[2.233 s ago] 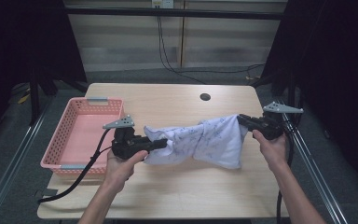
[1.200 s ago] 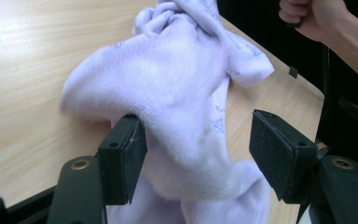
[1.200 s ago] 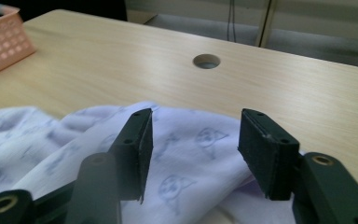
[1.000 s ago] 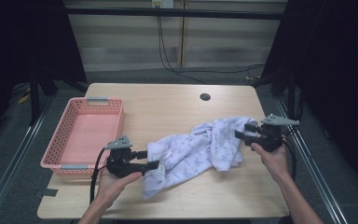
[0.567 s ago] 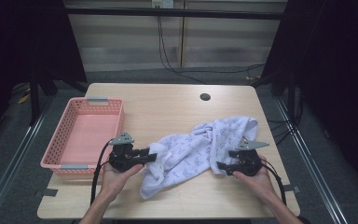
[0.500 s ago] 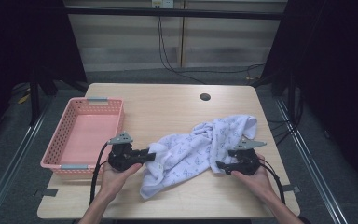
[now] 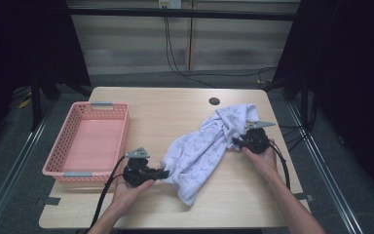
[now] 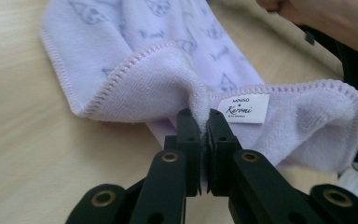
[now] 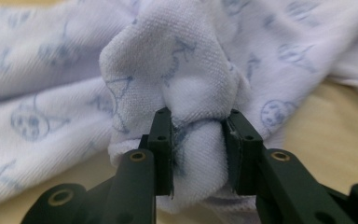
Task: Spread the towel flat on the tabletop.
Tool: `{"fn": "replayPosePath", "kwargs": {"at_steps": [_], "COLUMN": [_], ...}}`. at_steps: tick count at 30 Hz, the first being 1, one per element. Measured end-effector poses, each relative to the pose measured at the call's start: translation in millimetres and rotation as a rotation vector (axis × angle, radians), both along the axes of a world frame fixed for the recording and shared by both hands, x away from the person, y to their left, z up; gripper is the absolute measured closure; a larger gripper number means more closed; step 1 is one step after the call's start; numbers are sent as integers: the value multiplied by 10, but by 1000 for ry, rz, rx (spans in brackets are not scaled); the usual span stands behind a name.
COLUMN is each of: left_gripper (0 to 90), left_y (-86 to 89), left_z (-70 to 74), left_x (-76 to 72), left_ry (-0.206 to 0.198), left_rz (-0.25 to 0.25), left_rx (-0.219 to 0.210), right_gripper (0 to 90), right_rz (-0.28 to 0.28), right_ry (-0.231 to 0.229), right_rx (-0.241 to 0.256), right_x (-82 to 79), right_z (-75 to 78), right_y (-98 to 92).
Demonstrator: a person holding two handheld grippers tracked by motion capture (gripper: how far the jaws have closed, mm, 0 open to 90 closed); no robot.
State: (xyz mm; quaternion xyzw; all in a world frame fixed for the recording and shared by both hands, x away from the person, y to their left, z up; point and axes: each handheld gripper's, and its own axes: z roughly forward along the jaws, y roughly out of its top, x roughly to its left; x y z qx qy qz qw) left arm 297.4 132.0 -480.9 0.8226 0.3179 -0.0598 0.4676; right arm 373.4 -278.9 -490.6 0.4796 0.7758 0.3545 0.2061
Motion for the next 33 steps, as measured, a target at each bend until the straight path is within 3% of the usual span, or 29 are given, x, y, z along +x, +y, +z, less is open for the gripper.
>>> {"fn": "replayPosePath", "kwargs": {"at_steps": [1,2,4,6,8,11,13,14,16,18,19,22,24,28,29,32,33], "left_gripper": [857,857,758,673,564,515,475,475,460,457,454,447,439,517,559,741,817], "left_y": [-20,-39,-37,22,84,117,110,102,46,-25,-62,-109,-80,-56,-65,-58,-60], "left_z": [-11,-22,-29,-6,46,147,190,212,251,223,182,35,-23,-127,-166,-170,-176], "left_x": [-24,-51,-89,-90,-81,-83,-69,-57,-8,29,44,51,42,38,30,30,35], "left_ry": [6,13,13,3,4,-68,-89,-109,-135,-122,-107,-79,-70,-43,-63,-111,-91], "left_rz": [-9,-13,-29,-10,26,58,65,74,69,50,35,-6,-14,-13,-10,-22,-25], "left_rx": [0,6,21,28,-4,-4,-31,-36,-34,-21,6,78,94,158,197,226,211], "right_gripper": [648,648,525,428,379,374,386,386,381,376,369,365,364,361,359,396,498], "right_rz": [-13,-13,1,42,55,75,146,146,202,252,283,311,340,403,412,416,406], "right_ry": [-32,-32,-24,-13,-14,-15,9,9,53,92,106,104,103,116,118,75,46], "right_rx": [41,41,84,90,82,105,144,144,150,150,148,144,153,145,140,79,25], "right_x": [39,39,11,-124,-296,-540,-781,-781,-864,-868,-848,-839,-850,-905,-919,-981,-1009], "right_z": [39,39,64,98,152,225,235,235,148,60,-8,-39,-56,-105,-117,-145,-137], "right_y": [-42,-42,-38,3,34,47,102,102,200,322,436,520,605,726,747,823,854]}}
